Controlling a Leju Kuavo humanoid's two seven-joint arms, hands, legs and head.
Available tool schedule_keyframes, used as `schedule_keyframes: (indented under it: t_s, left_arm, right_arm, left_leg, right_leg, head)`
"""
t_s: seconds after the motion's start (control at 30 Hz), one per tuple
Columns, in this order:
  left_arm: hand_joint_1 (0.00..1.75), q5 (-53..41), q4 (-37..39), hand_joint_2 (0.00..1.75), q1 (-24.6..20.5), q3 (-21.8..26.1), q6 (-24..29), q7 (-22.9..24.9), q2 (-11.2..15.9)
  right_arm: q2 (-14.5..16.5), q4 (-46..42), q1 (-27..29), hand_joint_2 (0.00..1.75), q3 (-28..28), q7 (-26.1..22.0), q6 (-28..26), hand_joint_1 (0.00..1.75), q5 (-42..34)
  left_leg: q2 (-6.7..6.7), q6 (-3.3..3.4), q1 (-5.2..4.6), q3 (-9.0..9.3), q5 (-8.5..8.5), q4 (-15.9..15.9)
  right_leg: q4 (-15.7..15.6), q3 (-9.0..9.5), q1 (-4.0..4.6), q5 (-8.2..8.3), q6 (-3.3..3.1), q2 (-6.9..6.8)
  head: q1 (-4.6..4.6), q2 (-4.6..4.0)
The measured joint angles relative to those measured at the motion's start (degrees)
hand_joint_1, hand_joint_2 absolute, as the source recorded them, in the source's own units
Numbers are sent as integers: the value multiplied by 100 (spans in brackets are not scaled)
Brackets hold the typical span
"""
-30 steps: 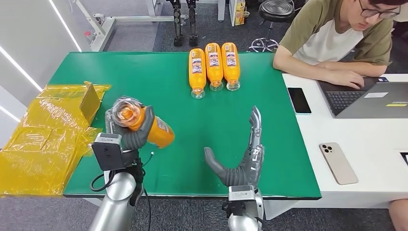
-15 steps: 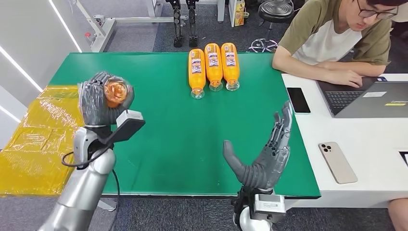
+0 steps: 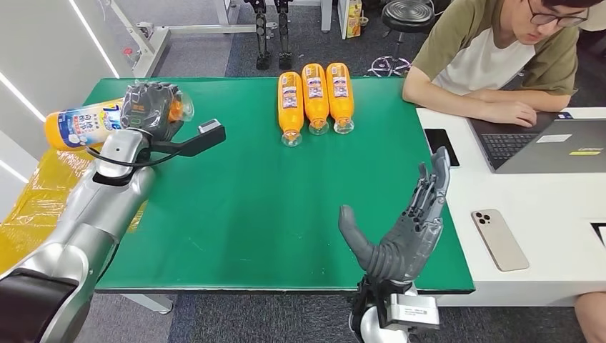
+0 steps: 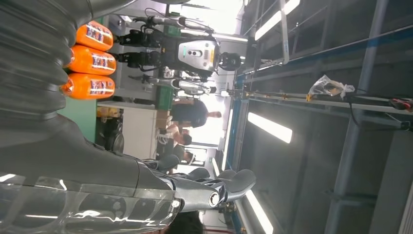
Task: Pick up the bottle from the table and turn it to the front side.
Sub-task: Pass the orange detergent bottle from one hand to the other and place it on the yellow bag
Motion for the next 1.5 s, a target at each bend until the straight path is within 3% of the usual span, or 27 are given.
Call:
schedule_keyframes:
  t_s: [0.27,0.47,0.63,0.93,1.5]
  left_arm:
    - [175,-348,373,175,-58,-273,-487,246,164]
    - [175,-550,549,175,59,-408,-856,176,277]
    - [175,-575,634,175,324,-466,-1003,-89,285]
    - [175,-383,758,175,673,-499,-1517,-1070,256]
    - [175,-289,809,175,917,-498,-1630,-1355,128]
  right_arm:
    - [4,-11,-1,175,0,0,0,0,-26]
    - [11,-9,-5,175,0,7,0,0,-53]
    - [17,-9,-10,175,0,82,0,0,-62]
    - [20,15,-19,175,0,130,0,0,-153]
    - [39,196,-199,175,49,119,0,0,-246]
  left_leg:
    - [2,0,0,-3,0,-4]
    - [-1,0,-1,-4,0,-3]
    - [-2,0,-1,-6,0,-4]
    - [-5,0,0,-9,0,-4]
    - [-7,0,-1,-11,0,-4]
  right_leg:
    - [3,-1,0,0,-1,0]
    - [3,-2,0,0,-1,-2]
    - [3,-2,0,-1,-1,-3]
    - [3,-4,0,0,-1,-5]
    - [4,-4,0,0,-1,-7]
  head:
    - [1,1]
    - [1,1]
    - [1,1]
    - [2,0]
    - [2,0]
